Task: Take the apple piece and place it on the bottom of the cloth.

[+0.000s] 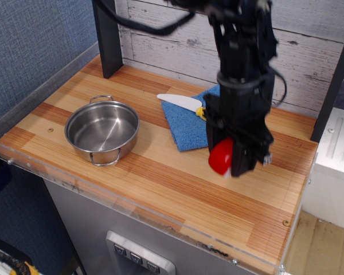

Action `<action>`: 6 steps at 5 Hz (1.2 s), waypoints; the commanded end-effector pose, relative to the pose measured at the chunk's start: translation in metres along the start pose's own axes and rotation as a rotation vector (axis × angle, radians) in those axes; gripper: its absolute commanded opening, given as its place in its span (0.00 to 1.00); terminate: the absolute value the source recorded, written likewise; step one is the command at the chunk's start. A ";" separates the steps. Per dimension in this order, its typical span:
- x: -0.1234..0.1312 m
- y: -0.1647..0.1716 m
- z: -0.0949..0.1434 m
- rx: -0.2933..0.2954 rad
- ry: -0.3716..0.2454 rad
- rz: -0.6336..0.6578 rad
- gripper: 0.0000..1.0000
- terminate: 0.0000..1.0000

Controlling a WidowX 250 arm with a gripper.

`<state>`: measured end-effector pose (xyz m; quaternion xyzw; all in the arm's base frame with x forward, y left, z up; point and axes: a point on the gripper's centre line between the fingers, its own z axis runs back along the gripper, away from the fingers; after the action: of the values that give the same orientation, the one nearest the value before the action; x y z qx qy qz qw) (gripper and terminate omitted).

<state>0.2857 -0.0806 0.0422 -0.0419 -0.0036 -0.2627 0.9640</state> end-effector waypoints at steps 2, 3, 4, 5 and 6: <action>-0.002 -0.003 -0.025 0.022 0.042 -0.045 0.00 0.00; -0.002 0.002 -0.035 -0.004 0.036 -0.031 0.00 0.00; -0.004 0.008 -0.031 0.004 0.044 -0.001 1.00 0.00; -0.005 0.012 -0.029 -0.001 0.035 0.016 1.00 0.00; -0.006 0.015 -0.023 0.010 0.031 0.027 1.00 0.00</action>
<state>0.2926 -0.0781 0.0088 -0.0361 0.0246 -0.2531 0.9665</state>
